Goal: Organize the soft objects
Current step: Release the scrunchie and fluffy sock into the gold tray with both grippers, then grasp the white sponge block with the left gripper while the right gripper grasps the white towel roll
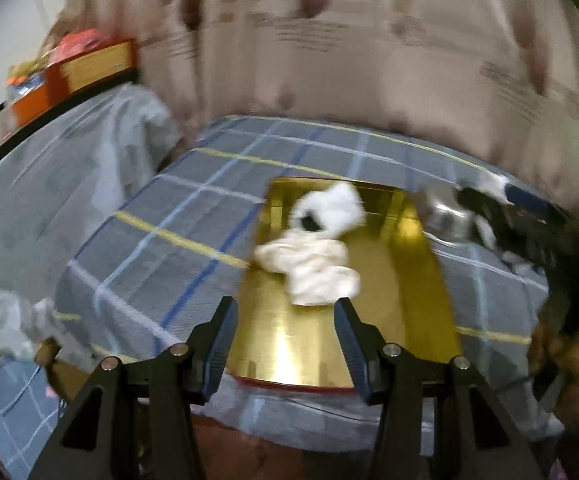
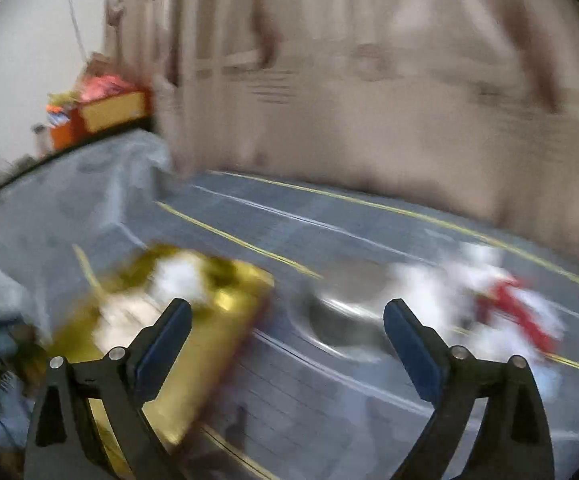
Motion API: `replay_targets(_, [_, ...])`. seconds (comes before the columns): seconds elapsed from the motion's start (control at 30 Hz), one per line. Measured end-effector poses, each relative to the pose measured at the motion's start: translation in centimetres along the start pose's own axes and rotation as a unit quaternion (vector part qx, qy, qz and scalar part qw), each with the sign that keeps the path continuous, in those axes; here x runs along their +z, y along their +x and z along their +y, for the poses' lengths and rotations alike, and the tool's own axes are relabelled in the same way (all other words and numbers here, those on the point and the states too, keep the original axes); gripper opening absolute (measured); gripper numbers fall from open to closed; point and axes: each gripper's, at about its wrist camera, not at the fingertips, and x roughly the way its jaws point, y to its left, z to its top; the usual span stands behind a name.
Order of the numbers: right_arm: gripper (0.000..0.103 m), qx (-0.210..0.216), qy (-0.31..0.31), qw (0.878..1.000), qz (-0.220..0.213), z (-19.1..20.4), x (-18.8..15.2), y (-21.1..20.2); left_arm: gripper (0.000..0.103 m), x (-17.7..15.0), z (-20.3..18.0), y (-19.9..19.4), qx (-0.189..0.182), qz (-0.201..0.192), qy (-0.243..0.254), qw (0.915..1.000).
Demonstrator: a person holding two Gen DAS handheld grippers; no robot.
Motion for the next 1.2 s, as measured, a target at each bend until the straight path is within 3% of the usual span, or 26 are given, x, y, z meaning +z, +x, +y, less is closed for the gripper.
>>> replay_targets(0.1, [0.097,-0.074,0.012,0.997,0.021,-6.4,-3.9,-3.1,0.051,-0.5,-2.5,-1.0,-0.036,-0.010,0.045,0.9983])
replay_targets(0.2, [0.097,-0.164,0.017,0.985,0.048,-12.5,-6.8,-4.7,0.051,-0.8,-5.1,-1.8,-0.080,-0.005,0.080,0.9936])
replay_targets(0.33, [0.097,-0.223,0.045,0.972,0.065,-19.2,-9.4,-6.0,0.051,0.7,-8.9,-2.0,-0.164,0.024,0.098,0.9813])
replay_targets(0.4, [0.099,-0.210,0.095,0.970,0.075,-21.4,-9.9,-6.0,0.051,2.3,-10.7,-1.2,-0.204,0.042,0.088,0.9741])
replay_targets(0.47, [0.100,-0.208,0.125,0.969,0.051,-22.1,-9.7,-6.7,0.051,4.1,-12.4,-0.2,-0.237,0.060,0.085,0.9659])
replay_targets(0.57, [0.101,-0.198,0.117,0.972,0.042,-21.6,-9.4,-6.8,0.051,7.0,-16.7,2.4,-0.263,0.080,0.104,0.9559])
replay_targets(0.77, [0.103,-0.171,0.133,0.976,0.016,-21.8,-10.1,-7.7,0.051,11.5,-22.0,9.8,-0.257,0.127,0.085,0.9542])
replay_targets(0.9, [0.103,-0.157,0.133,0.979,0.011,-21.9,-10.1,-7.7,0.051,12.9,-23.9,14.0,-0.268,0.169,0.060,0.9466])
replay_targets(1.2, [0.103,-0.143,0.132,0.981,0.006,-21.9,-10.1,-7.6,0.051,12.5,-27.0,17.3,-0.225,0.193,0.105,0.9492])
